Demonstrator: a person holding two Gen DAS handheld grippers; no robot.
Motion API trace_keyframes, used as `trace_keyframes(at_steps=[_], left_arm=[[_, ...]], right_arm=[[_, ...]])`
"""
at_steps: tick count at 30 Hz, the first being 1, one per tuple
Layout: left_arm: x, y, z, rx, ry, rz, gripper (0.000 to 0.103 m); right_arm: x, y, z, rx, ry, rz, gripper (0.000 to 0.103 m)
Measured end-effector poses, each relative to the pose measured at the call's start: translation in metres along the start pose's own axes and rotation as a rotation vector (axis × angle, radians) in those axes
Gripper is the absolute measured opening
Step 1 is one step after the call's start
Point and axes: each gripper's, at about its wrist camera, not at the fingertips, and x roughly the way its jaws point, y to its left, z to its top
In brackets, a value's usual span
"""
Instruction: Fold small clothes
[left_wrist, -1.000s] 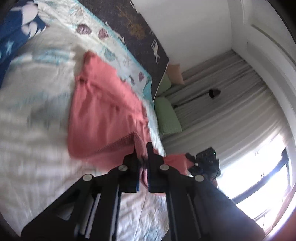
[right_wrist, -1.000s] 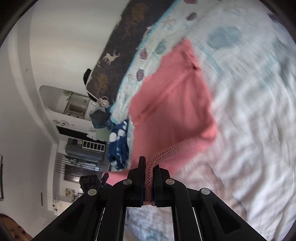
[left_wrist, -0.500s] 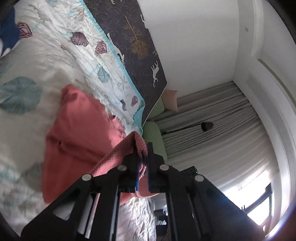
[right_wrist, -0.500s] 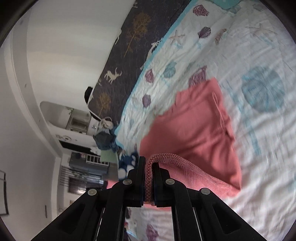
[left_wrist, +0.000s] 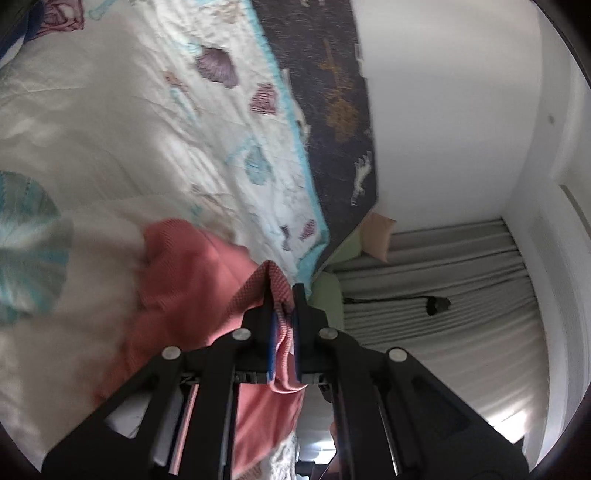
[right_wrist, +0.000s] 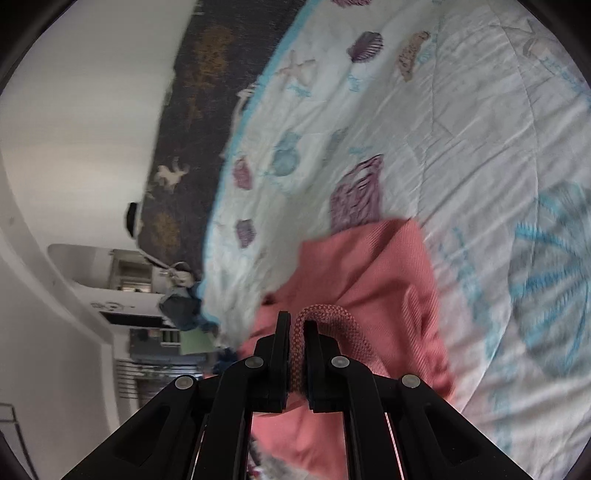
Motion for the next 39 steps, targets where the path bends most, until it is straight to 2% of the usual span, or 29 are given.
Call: trace_keyframes(at_steps=[1, 3, 5, 6, 7, 8, 10, 11, 13, 16, 17, 19, 21, 24, 26, 27, 28, 29, 32, 33, 34, 35, 36, 39], left_arm=[[0.003, 0.005, 0.003, -0.031, -0.004, 0.024, 0.018], [0.005, 0.018, 0.009, -0.123, -0.016, 0.056, 0.066], [0.007, 0.025, 0.016, -0.177, -0.009, -0.017, 0.069], [0.007, 0.024, 0.020, -0.182, 0.004, -0.054, 0.069], [0.004, 0.021, 0.023, -0.170, 0.008, -0.059, 0.069], [-0.001, 0.013, 0.027, -0.135, -0.001, -0.044, 0.069], [-0.017, -0.010, 0.029, -0.024, -0.026, -0.003, 0.074], [-0.025, -0.027, 0.027, 0.060, -0.031, 0.014, 0.076], [-0.036, -0.050, 0.019, 0.196, -0.024, 0.039, 0.078], [-0.043, -0.086, -0.016, 0.449, 0.040, 0.112, 0.083], [-0.041, -0.090, -0.024, 0.490, 0.059, 0.138, 0.083], [-0.038, -0.093, -0.053, 0.585, 0.126, 0.203, 0.083], [-0.038, -0.084, -0.084, 0.634, 0.191, 0.230, 0.083], [-0.038, -0.064, -0.119, 0.645, 0.274, 0.221, 0.083], [-0.028, -0.054, -0.134, 0.656, 0.330, 0.236, 0.083], [-0.023, -0.050, -0.138, 0.670, 0.346, 0.250, 0.083], [-0.017, -0.047, -0.140, 0.685, 0.355, 0.268, 0.083], [-0.012, -0.045, -0.141, 0.690, 0.356, 0.279, 0.083], [0.004, -0.033, -0.142, 0.674, 0.379, 0.308, 0.083], [0.007, -0.030, -0.143, 0.675, 0.386, 0.316, 0.083], [0.010, -0.027, -0.144, 0.682, 0.393, 0.326, 0.083], [0.011, -0.024, -0.146, 0.706, 0.401, 0.334, 0.083], [0.011, -0.024, -0.148, 0.732, 0.403, 0.336, 0.083], [0.015, -0.023, -0.150, 0.815, 0.413, 0.355, 0.083]], right_arm=[[0.007, -0.003, 0.005, -0.006, 0.005, -0.022, 0.008], [0.020, -0.010, 0.014, 0.001, 0.025, -0.044, 0.009], [0.027, -0.016, 0.022, 0.008, 0.018, -0.084, 0.012], [0.026, -0.015, 0.026, -0.010, -0.006, -0.141, 0.018], [0.020, -0.012, 0.028, -0.043, -0.051, -0.225, 0.024], [0.010, -0.003, 0.030, -0.088, -0.120, -0.339, 0.029], [-0.015, 0.015, 0.028, -0.165, -0.260, -0.468, 0.058], [-0.030, 0.025, 0.023, -0.207, -0.315, -0.488, 0.063], [-0.049, 0.047, 0.009, -0.335, -0.349, -0.485, 0.067], [-0.046, 0.076, -0.019, -0.569, -0.258, -0.546, 0.069], [-0.039, 0.083, -0.035, -0.648, -0.208, -0.573, 0.070], [-0.028, 0.082, -0.063, -0.722, -0.111, -0.615, 0.072], [-0.021, 0.068, -0.094, -0.757, 0.005, -0.573, 0.072], [-0.030, 0.043, -0.127, -0.765, 0.089, -0.445, 0.072], [-0.037, 0.022, -0.143, -0.775, 0.108, -0.422, 0.070], [-0.037, 0.013, -0.146, -0.776, 0.129, -0.417, 0.061], [-0.037, 0.004, -0.148, -0.769, 0.158, -0.400, 0.043], [-0.038, -0.004, -0.150, -0.750, 0.178, -0.382, 0.036], [-0.035, -0.015, -0.148, -0.724, 0.171, -0.354, 0.031], [-0.035, -0.018, -0.147, -0.711, 0.178, -0.318, 0.022], [-0.035, -0.021, -0.146, -0.692, 0.192, -0.272, 0.004], [-0.036, -0.023, -0.146, -0.684, 0.196, -0.232, 0.004], [-0.037, -0.023, -0.147, -0.702, 0.184, -0.235, 0.004], [-0.044, -0.023, -0.148, -0.741, 0.172, -0.296, 0.004]])
